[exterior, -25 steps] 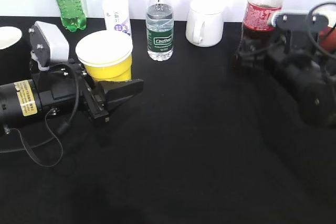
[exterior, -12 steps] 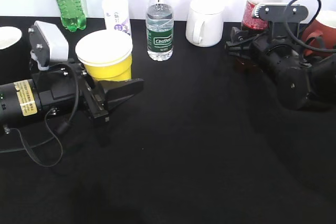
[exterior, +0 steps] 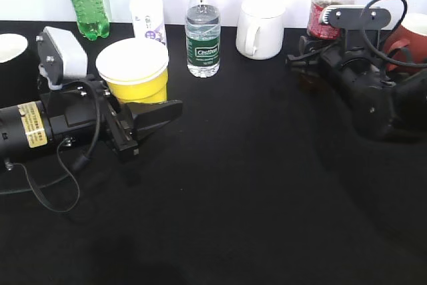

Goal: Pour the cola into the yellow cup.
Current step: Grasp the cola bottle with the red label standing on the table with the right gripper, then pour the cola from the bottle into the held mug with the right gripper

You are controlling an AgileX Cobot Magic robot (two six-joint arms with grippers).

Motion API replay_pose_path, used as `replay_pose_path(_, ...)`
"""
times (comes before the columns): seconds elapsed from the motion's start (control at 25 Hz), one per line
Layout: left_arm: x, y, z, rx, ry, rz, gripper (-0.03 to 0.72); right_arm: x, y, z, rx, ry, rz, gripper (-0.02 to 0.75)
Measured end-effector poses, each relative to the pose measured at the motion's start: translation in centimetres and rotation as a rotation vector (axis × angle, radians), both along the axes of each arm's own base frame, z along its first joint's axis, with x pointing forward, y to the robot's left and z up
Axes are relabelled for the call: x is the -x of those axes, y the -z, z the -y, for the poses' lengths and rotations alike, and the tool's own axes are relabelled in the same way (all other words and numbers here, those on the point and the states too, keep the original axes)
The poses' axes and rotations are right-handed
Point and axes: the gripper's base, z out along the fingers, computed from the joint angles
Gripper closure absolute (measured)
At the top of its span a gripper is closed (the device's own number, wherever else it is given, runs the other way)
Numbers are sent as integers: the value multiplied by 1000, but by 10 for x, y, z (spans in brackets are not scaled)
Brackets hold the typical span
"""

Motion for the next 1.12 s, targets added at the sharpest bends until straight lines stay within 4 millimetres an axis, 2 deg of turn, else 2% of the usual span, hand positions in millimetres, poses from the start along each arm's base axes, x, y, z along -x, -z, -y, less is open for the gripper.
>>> replay_pose_path(0.08,0,0,0,0,0,0,253,10,-13,3,57,-25,1,324)
replay_pose_path(0.16,1,1,6,-23,16,-3,253,22,-38,5,81,-60,61,325)
replay_pose_path(0.32,-2,-11,40,-77,89,35,253,58,-59,12,221,-154,116,328)
replay_pose_path(0.44,-9,-23,55,-55,91,38,253,90,-74,22,313,-192,146,329)
replay_pose_path(0.52,-7,-24,69,-46,105,33,253,102,-83,25,427,-223,156,329)
replay_pose_path(0.68,-1,-12,95,-52,143,-5,253,116,-102,21,640,-337,221,330)
replay_pose_path(1.12,-4,-10,96,-71,123,-17,253,118,-100,22,1002,-385,265,333)
